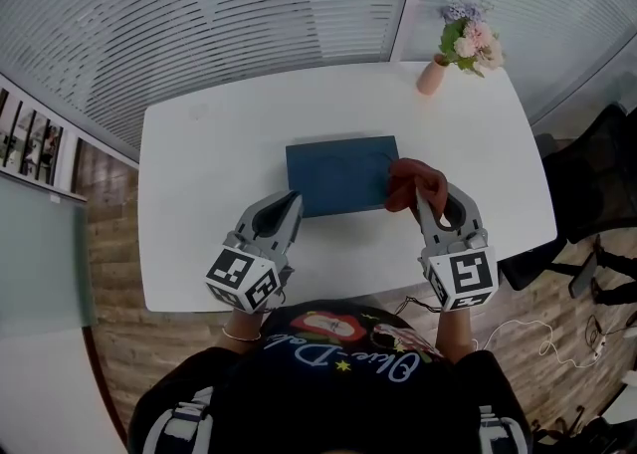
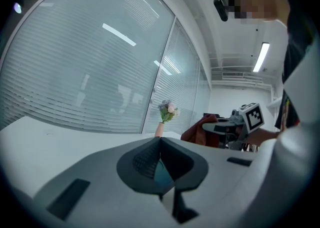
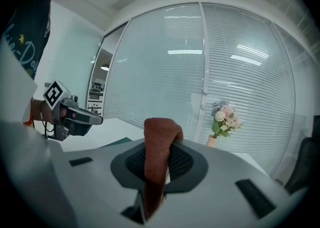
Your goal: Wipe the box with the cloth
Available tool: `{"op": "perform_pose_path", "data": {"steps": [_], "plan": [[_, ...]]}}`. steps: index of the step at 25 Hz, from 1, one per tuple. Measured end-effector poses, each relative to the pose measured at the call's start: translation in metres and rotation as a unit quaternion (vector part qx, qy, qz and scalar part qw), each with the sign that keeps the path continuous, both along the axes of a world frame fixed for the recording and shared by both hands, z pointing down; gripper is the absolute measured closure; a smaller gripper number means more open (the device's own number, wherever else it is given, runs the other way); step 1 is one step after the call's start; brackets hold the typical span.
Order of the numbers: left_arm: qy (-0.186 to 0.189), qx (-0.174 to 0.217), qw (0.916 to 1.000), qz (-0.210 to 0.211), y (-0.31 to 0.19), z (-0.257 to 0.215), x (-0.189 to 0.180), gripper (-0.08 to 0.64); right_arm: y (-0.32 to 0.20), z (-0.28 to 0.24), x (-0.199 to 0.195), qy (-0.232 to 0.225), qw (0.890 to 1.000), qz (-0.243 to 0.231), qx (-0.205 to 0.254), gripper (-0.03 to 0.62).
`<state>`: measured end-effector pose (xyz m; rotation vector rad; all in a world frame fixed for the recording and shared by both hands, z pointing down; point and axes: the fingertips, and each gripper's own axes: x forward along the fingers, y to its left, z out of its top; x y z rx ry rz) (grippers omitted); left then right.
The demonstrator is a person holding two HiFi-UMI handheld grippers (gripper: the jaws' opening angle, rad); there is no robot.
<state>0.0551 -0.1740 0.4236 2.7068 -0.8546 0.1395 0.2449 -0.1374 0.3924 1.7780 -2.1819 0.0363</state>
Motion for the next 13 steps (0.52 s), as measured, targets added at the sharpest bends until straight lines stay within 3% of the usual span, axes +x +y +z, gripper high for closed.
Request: {"op": "perform_pose_path", "data": {"steps": [13], "plan": [[-0.003,0.0,1.0,-0.006,0.0012,0.0003,0.004,0.555,-0.0006,0.0003,0.0067,-0.007,1.0,0.001,0.0,0.551]]}}
